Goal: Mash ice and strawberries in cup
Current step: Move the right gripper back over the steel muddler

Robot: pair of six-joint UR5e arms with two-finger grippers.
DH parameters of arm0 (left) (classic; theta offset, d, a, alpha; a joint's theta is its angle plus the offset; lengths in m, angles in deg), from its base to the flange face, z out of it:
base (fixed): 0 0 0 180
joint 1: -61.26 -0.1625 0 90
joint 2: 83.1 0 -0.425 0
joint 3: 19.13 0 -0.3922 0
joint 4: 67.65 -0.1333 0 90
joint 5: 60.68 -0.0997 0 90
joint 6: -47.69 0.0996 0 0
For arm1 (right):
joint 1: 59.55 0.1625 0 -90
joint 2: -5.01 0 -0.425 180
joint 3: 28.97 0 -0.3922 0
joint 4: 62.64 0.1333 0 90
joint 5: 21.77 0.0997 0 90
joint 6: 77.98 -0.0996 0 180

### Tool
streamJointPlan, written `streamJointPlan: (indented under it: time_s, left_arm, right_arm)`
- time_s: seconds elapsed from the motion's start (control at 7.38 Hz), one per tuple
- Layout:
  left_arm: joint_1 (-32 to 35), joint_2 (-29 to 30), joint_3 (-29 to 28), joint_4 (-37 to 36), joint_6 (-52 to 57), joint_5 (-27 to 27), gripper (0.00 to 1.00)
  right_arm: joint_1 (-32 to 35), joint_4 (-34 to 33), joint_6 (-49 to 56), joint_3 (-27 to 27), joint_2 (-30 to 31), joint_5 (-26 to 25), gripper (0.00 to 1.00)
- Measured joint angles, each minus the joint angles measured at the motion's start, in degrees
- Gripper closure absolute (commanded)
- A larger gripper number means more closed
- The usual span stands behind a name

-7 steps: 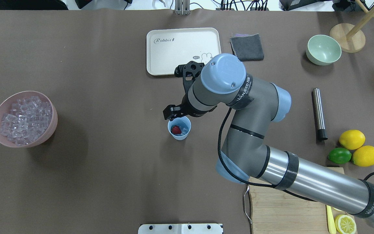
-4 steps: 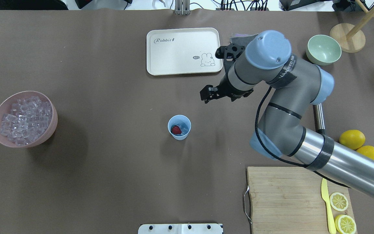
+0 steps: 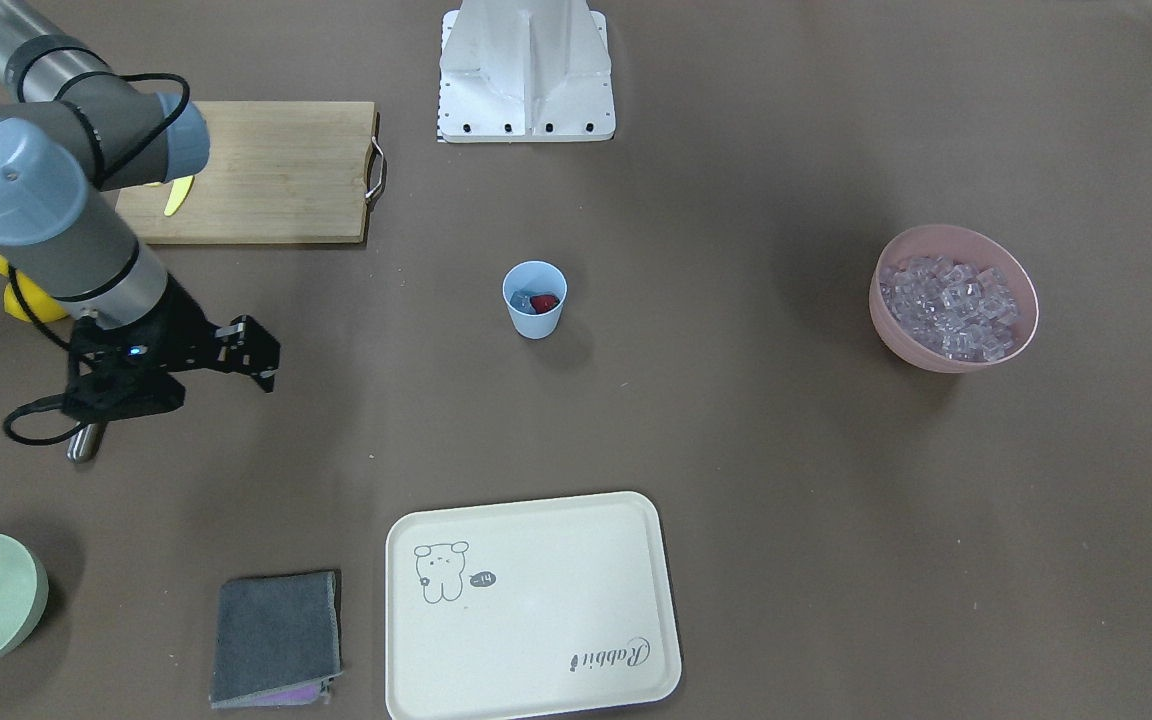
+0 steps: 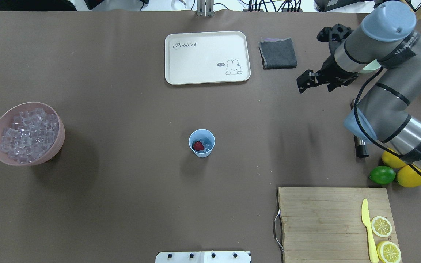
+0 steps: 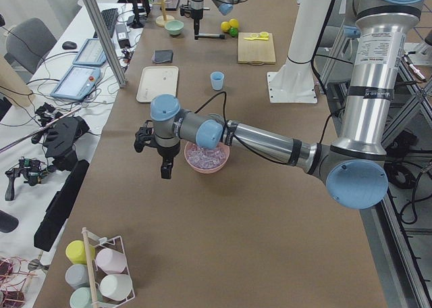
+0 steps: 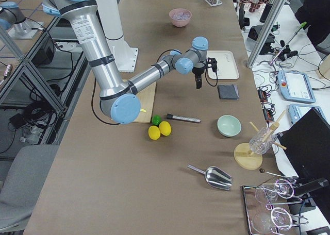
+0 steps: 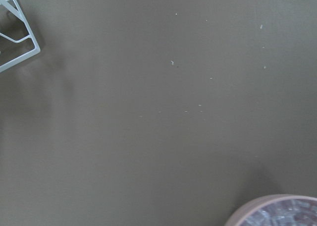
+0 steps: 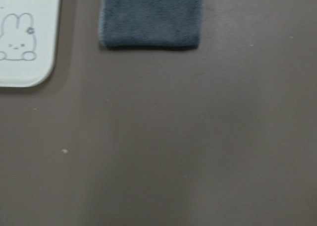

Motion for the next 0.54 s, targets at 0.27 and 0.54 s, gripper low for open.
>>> streamJointPlan:
  time_s: [0.27,0.54]
  left_arm:
    - [1.83,0.02,-1.19,-0.28,2.94,-0.31,0.03]
    - [3.1,0.01,-0.68,-0.26,3.1,-0.42,0.03]
  right_arm:
    - [3.13,0.34,3.58,-3.33,3.41,0.18,0.01]
    - [3.86,3.01,5.19,-7.34,5.64,0.93,0.21]
